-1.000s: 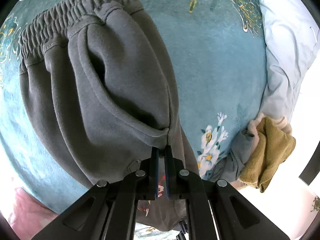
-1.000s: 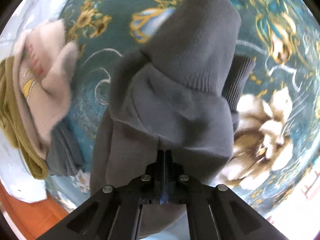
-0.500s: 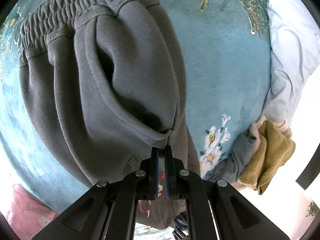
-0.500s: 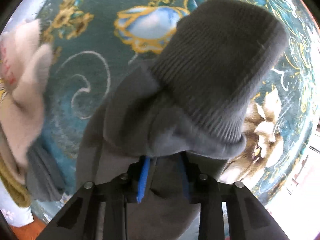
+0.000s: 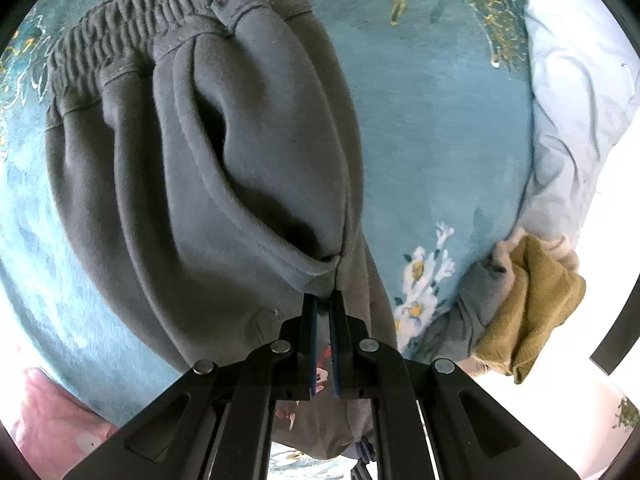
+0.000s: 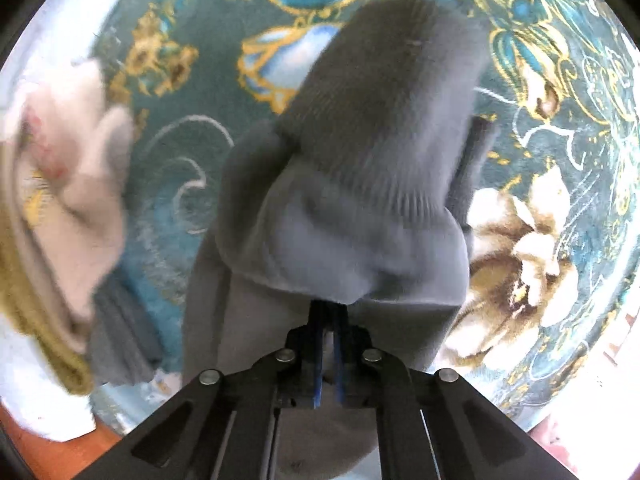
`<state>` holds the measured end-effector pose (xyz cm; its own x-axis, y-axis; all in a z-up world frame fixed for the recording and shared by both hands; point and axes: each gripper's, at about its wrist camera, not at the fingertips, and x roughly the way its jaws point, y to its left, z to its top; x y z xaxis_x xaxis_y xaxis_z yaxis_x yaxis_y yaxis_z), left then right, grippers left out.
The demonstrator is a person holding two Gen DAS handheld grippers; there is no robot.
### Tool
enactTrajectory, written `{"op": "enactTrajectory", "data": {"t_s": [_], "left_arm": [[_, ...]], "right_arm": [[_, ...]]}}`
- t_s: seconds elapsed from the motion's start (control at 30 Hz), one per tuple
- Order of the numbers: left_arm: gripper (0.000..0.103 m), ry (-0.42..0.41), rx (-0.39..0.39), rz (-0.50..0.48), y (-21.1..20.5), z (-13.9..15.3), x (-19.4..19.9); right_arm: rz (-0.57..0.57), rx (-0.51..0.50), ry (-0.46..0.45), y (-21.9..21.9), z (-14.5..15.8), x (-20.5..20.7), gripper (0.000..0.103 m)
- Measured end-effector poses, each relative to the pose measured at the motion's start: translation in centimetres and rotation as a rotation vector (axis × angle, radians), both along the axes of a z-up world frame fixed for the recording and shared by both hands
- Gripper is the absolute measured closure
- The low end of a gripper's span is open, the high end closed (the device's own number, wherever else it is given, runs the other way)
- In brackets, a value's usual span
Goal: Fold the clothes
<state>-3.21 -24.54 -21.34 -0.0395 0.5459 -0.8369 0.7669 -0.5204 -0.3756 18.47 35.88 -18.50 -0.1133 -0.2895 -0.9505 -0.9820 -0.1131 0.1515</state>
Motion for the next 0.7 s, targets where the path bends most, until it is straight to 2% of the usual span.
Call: {"op": "enactTrajectory", "data": {"t_s": [0.2,0.27,0.33,0.43,0.57,0.63,0.7], "left_arm": [[0.099,0.043,0.046,0.013,-1.2,3.6,1.8],[0.099,0.046,0.059,0.02,-1.7,4.7,2.5],[0.099,0.039,0.056,0.015,-2.0,5.4,3.1],[0.099,0.028,0.05,0.007,-2.5,6.3,4.0],[0.099,0.011,0.044,0.0,-3.0,7.3,5.0],[0.099,-0.011,0.047,0.019,-2.6,6.2,4.0],[0.099,-0.034,0.049,0.037,-2.1,4.9,2.8]], "right_arm": [[0.02,-0.019,0.103,0.3,5.1,2.9,0.099],[0.017,-0.034,0.121,0.9,6.5,5.4,0.099],[0.025,-0.048,0.121,1.6,7.4,5.7,0.099],[0.052,-0.055,0.105,-2.3,4.2,3.5,0.099],[0.098,-0.071,0.127,-3.0,5.6,3.5,0.099],[0.113,-0.079,0.131,-2.9,6.2,3.2,0.099],[0.119,-0.087,0.106,-2.6,4.6,1.5,0.099]]}}
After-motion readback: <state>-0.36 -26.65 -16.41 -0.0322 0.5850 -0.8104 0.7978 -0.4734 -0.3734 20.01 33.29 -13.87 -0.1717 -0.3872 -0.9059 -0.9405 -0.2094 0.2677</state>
